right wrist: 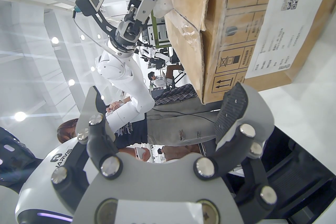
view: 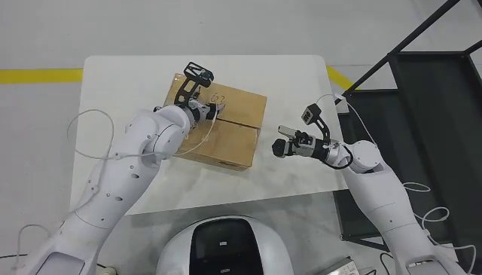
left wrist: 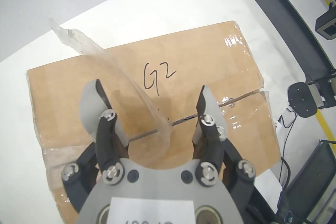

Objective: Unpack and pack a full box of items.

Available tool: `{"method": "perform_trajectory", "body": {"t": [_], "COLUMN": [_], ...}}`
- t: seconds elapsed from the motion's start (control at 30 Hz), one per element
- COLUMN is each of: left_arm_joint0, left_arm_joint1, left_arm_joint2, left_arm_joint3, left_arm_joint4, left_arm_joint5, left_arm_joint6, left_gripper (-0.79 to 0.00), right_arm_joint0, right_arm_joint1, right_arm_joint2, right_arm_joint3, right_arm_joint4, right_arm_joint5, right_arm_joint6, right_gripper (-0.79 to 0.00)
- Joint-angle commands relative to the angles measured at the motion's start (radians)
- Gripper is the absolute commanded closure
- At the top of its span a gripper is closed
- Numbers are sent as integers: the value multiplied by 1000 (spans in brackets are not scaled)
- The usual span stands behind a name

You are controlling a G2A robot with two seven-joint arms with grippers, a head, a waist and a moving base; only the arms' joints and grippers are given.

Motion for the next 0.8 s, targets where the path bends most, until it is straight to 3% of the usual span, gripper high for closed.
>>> {"method": "perform_trajectory", "body": {"t": [0.0,0.27,0.53,0.77], "left_arm_joint0": [-2,27,146,237], "left_arm_joint1": [-2,-4,12,14], "left_arm_joint2": [-1,-21,-71,-90], "left_arm_joint3": [7,-25,-153,-176], "left_arm_joint4": [-2,-1,149,263], "left_arm_joint5": [7,11,38,89], "left_arm_joint6": [-11,-15,185,399], "left_gripper": [0,0,0,0], "right_arm_joint0": [0,0,0,0], "right_arm_joint1": [0,0,0,0], "right_arm_joint2": [0,0,0,0], "right_arm_joint3": [0,0,0,0], "right_arm_joint4": [0,0,0,0], "right_arm_joint5": [0,0,0,0], "right_arm_joint6": [0,0,0,0], "right_gripper": [-785,-785,-785,-785]}}
